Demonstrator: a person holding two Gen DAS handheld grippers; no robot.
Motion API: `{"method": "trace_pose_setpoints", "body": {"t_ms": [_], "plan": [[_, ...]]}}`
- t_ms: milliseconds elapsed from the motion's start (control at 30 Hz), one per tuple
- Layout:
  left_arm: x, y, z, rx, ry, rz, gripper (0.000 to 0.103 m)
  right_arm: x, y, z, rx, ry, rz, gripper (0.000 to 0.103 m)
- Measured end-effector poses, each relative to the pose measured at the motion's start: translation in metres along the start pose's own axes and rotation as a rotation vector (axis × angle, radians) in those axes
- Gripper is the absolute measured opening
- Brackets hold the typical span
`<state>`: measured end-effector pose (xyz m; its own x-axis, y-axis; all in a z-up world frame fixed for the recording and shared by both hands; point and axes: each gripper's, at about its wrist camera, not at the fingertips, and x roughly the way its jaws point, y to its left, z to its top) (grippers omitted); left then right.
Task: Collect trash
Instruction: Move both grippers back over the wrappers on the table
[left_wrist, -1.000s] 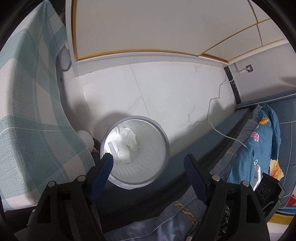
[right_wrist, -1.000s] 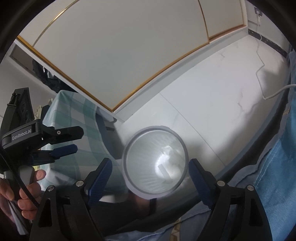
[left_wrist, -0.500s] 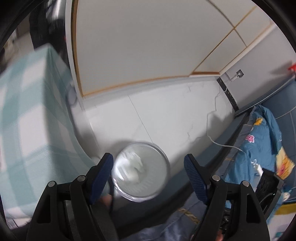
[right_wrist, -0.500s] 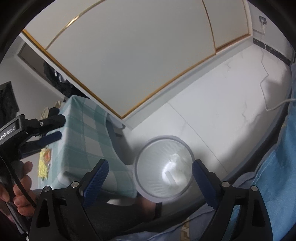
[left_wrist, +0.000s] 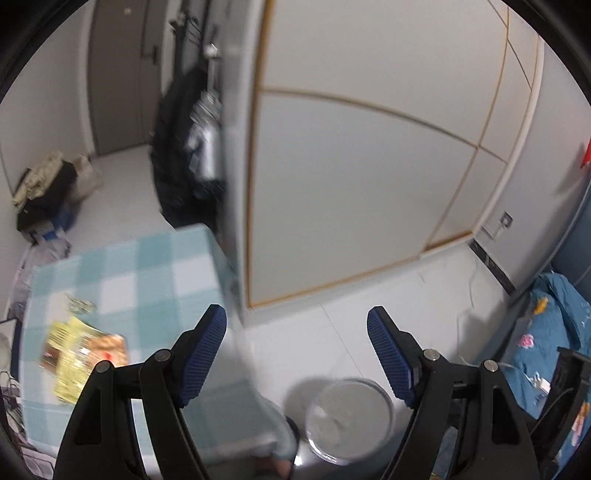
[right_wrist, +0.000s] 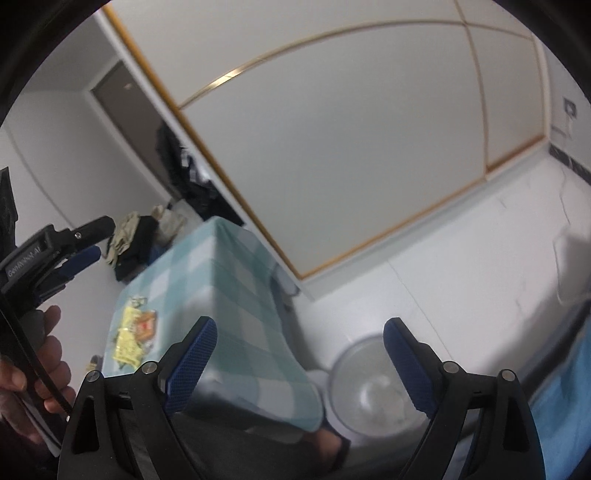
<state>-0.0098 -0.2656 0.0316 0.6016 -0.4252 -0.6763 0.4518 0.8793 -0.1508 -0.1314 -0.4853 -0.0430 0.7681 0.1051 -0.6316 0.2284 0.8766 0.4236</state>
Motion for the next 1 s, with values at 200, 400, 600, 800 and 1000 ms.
{"method": "trace_pose_setpoints", "body": {"t_ms": [200,400,600,800,1000], "plan": [[-0.025,0.037,0.008,-0.033,-0.099,0.077,0.076,0.003,0.060,0.017,-0.102,-0.054,0.074,0.092],[-0.046,0.083,0.009,-0.066,-0.182,0.159,0.076,0.020,0.124,0.026,-0.190,-0.062,0.158,0.092],[-0.057,0.131,0.005,-0.115,-0.214,0.238,0.076,0.054,0.181,0.023,-0.262,-0.025,0.220,0.092],[-0.056,0.180,-0.008,-0.186,-0.204,0.270,0.076,0.083,0.218,0.012,-0.291,0.042,0.262,0.092],[-0.054,0.214,-0.028,-0.205,-0.181,0.311,0.076,0.105,0.247,0.003,-0.335,0.087,0.262,0.092]]}}
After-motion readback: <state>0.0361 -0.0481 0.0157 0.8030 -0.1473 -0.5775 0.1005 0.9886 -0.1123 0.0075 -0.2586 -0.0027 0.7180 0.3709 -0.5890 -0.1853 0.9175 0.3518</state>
